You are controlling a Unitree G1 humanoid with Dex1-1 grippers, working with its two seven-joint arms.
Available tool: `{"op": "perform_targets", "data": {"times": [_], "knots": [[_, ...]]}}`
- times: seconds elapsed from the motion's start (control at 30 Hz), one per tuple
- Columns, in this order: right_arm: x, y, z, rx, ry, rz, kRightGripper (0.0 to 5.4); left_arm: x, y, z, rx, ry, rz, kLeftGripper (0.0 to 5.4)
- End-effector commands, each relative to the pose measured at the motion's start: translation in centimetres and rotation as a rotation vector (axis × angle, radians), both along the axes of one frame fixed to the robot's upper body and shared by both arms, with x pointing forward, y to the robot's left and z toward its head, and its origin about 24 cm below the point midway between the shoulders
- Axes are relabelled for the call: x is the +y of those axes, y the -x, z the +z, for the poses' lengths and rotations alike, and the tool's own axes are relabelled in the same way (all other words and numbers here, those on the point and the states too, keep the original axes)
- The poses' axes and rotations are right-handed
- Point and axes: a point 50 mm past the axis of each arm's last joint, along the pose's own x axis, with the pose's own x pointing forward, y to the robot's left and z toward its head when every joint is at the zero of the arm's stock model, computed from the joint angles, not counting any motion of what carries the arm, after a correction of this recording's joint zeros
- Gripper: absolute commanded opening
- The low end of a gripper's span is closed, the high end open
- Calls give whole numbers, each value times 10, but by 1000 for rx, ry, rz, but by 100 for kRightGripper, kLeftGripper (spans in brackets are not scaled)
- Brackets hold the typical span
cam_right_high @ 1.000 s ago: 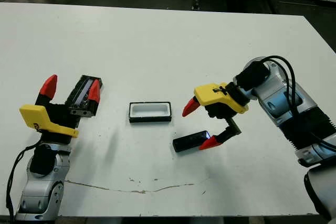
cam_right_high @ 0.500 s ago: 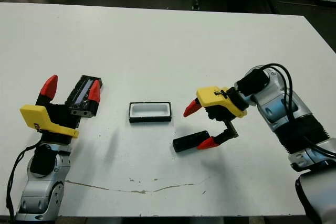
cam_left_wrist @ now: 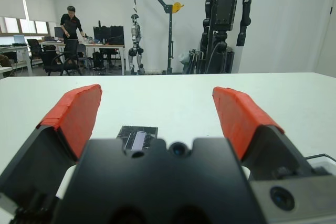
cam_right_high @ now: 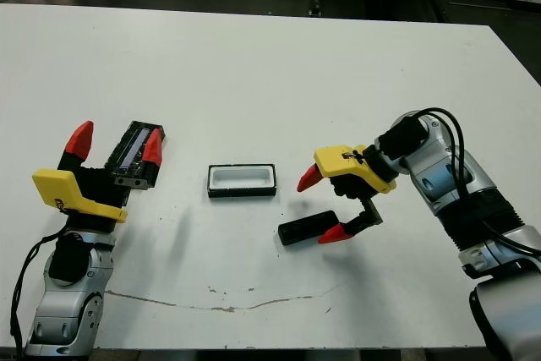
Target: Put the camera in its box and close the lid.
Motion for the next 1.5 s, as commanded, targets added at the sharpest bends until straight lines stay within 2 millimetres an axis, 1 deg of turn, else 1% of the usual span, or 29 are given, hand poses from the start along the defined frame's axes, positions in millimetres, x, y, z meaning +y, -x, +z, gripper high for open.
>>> {"op": "perform_targets", "data": {"times": [0.03, 0.13, 0.23, 0.33, 0.57, 0.77, 0.83, 0.93, 1.03, 1.17, 1.3, 1.5], "knots": [[-3, 1, -4, -12, -10, -29, 540, 1, 1, -2, 16, -9, 0, 539], [-3, 1, -5, -20, -19, -45, 534, 1, 1, -2, 15, -5, -2, 540], [-4, 1, -7, -28, -24, -50, 510, 1, 1, -2, 14, -2, -1, 540], [-4, 3, -10, -36, -24, -53, 461, 1, 1, -3, 12, -24, 11, 540], [-4, 6, -14, -64, -24, -53, 344, 1, 1, -3, 14, 0, 3, 540], [-5, 7, -17, -55, -27, -52, 244, 2, 2, -2, 22, -20, 20, 540], [-5, 7, -16, -53, -26, -46, 240, 2, 2, -2, 28, -12, 17, 540], [-6, 8, -14, -53, -12, -34, 214, 2, 2, -1, 26, -21, 21, 540], [-7, 8, -14, -61, 0, -39, 172, 2, 2, -1, 23, -16, 26, 540], [-9, 8, -17, -48, -20, -89, 165, 1, 2, 0, 18, 9, 15, 540], [-11, 8, -18, -42, -42, -152, 165, 1, 2, 0, 14, -22, 26, 540], [-12, 5, -13, -46, -94, -215, 165, 2, 1, -1, 5, -3, 11, 540]]}}
